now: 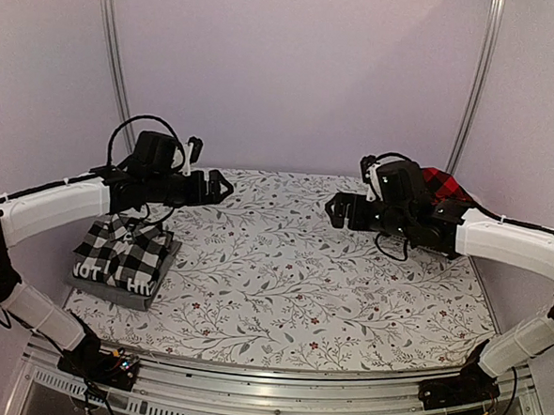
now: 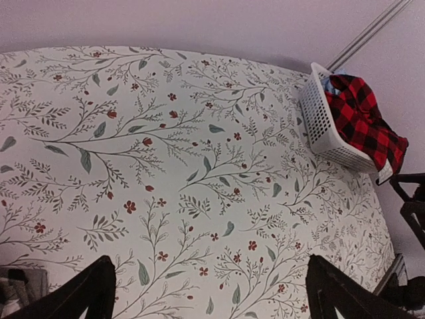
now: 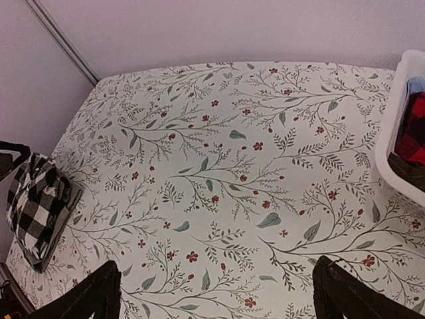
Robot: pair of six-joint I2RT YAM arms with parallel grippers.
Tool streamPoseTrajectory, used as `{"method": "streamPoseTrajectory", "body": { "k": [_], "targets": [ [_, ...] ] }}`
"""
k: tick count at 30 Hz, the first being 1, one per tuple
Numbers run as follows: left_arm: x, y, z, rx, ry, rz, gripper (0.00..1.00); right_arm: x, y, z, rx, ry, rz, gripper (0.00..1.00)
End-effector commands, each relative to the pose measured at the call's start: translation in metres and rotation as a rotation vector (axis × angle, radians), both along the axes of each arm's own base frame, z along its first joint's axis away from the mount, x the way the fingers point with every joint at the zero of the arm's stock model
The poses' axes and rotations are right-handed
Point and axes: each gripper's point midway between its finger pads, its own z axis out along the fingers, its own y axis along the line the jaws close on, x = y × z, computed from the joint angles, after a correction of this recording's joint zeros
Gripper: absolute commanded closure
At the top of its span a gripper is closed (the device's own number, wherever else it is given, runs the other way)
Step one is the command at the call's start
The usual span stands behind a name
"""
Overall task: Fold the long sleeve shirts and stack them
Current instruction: Reset both arms
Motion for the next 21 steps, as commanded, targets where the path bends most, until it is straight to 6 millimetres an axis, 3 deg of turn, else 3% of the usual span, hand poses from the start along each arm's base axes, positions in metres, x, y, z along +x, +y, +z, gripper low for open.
{"method": "streamPoseTrajectory", "body": {
  "k": [1,5,9,14,21],
  "targets": [
    [-0.001,-0.011,0.059,-0.072,-0.169,-0.033,0.00,0.003,-0.025,0.059,0.035,-0.161,-0.076,0.01],
    [-0.011,-0.011,0.081,-0.087,-0.252,-0.041,0.00,-0.009,-0.047,0.100,0.082,-0.271,-0.115,0.01],
    [-0.022,-0.008,0.095,-0.102,-0.322,-0.034,0.00,-0.021,-0.066,0.126,0.110,-0.361,-0.141,0.01],
    [-0.035,-0.004,0.103,-0.113,-0.376,-0.033,0.00,-0.031,-0.078,0.139,0.136,-0.419,-0.146,0.01],
    [-0.035,-0.003,0.100,-0.113,-0.385,-0.025,0.00,-0.032,-0.072,0.136,0.149,-0.413,-0.116,0.01]
  ]
}}
